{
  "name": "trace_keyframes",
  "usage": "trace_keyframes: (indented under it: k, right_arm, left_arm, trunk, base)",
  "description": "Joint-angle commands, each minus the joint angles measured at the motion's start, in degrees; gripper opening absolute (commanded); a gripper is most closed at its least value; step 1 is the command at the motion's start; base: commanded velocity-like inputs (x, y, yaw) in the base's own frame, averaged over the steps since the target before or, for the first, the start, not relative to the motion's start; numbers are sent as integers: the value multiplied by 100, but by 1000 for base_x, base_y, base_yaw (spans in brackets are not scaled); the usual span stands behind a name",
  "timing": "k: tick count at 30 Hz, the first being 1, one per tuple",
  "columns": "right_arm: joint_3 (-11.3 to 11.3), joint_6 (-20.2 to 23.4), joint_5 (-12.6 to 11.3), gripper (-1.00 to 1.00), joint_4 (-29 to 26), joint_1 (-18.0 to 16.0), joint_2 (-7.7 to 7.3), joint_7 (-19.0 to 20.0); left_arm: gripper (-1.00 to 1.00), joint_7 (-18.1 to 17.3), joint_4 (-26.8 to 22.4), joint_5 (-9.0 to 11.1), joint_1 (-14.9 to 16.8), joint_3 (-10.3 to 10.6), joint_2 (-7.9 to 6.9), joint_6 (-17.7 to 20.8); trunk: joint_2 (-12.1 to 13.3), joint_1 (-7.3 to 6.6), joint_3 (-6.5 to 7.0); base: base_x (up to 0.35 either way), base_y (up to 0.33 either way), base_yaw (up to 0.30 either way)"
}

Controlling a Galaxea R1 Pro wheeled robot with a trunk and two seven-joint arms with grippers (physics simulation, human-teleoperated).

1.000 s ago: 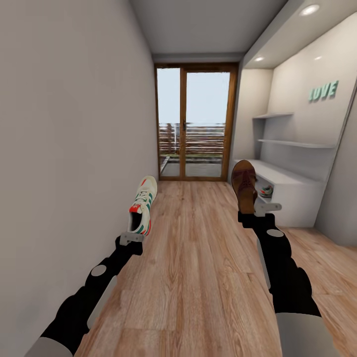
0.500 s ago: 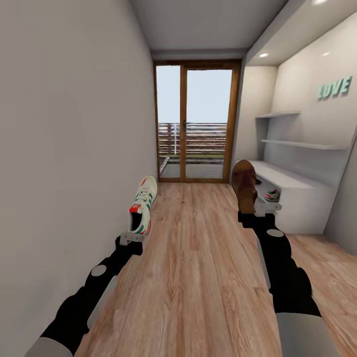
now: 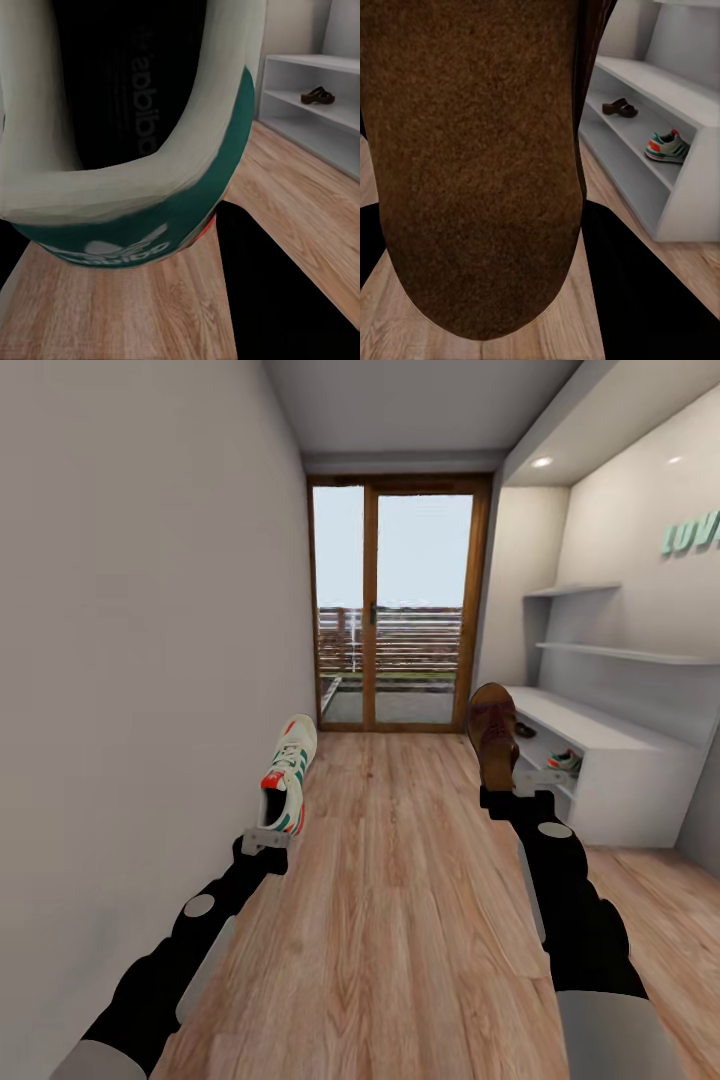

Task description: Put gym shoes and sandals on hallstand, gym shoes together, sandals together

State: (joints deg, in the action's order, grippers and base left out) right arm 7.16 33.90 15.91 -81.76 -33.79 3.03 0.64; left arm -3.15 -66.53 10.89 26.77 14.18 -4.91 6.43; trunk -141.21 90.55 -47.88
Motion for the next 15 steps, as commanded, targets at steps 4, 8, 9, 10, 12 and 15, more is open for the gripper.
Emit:
trace_keyframes:
  k: [4,8,9,10,12,15]
  right_arm:
    - [4,30,9,-100,-7,-4,4,-5]
    - [4,30,10,-100,-7,-4,4,-6]
    - [4,29,11,-100,-7,-4,4,-6]
    - [4,29,10,-100,-7,-4,4,-8]
    - [4,31,9,-100,-7,-4,4,-5]
    - [4,30,9,-100,-7,-4,4,-3]
  left_arm:
    - [-100,-10,-9,53,3,6,-1,33]
    - [-100,-10,-9,53,3,6,-1,33]
    - [-100,-10,-9,53,3,6,-1,33]
    - [-100,-10,-9,53,3,6,-1,33]
    - [-100,-10,-9,53,3,6,-1,31]
    - [-100,-10,-9,53,3,6,-1,23]
  trunk:
    - [-3,2,-7]
    - [-3,2,-7]
    - [-3,2,-7]
    - [-3,2,-7]
    - [-3,2,-7]
    - [-3,2,-7]
  base:
    - [346,0,0]
    - [346,0,0]
    - [346,0,0]
    - [346,0,0]
    - [346,0,0]
    - [346,0,0]
